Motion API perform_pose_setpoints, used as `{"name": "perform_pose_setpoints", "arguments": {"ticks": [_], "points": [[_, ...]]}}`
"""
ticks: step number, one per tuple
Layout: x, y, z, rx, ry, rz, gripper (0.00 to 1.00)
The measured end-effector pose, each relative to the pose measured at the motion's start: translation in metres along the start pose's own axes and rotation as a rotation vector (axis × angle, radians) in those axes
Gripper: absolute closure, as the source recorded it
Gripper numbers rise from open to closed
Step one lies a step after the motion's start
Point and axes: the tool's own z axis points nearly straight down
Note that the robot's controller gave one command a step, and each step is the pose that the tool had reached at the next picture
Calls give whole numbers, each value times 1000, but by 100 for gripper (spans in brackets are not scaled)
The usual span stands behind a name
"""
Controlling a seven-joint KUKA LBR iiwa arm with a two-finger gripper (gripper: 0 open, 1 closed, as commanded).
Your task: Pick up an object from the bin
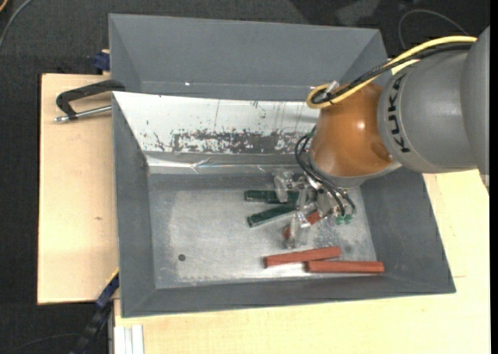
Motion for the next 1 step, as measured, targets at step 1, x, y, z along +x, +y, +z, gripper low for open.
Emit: {"name": "perform_pose_setpoints", "arguments": {"ticks": [1], "points": [[9, -13, -31, 0, 8, -11, 0]]}}
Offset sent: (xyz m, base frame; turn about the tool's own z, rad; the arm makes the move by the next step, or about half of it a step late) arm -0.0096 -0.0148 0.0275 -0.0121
